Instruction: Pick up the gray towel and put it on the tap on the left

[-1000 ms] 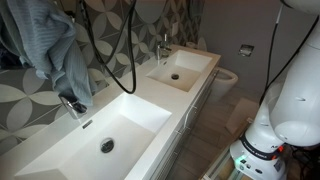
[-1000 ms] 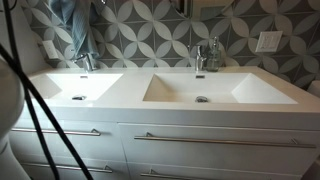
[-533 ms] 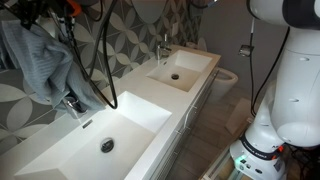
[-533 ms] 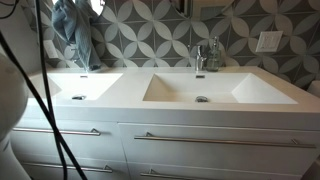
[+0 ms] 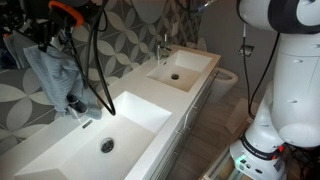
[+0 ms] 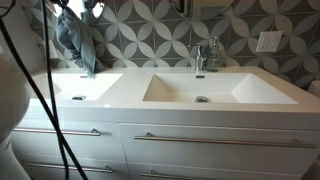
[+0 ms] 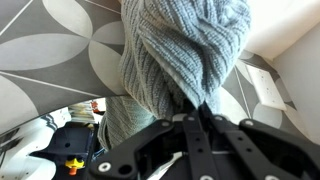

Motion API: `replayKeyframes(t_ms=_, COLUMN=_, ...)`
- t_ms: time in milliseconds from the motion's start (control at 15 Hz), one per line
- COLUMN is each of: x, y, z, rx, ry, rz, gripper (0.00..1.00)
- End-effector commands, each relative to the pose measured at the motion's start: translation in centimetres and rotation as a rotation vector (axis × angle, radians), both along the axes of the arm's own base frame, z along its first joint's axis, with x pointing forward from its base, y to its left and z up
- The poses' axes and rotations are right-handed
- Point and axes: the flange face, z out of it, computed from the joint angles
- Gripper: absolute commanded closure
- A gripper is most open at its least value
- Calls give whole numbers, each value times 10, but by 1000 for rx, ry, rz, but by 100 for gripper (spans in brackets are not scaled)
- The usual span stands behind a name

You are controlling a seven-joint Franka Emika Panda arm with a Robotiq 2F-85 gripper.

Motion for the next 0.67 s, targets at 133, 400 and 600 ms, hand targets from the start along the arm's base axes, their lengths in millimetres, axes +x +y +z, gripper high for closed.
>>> replayKeyframes(t_ms=133, x=0, y=0, z=1, rx=1, ry=0, rz=0, gripper=93)
replayKeyframes(t_ms=400, x=-3, y=12, z=-20, rx=-1, ry=42, rz=27, gripper=98)
replayKeyframes(t_ms=600, x=-6, y=22, z=-46, rx=-18, ry=93, rz=41, gripper=98)
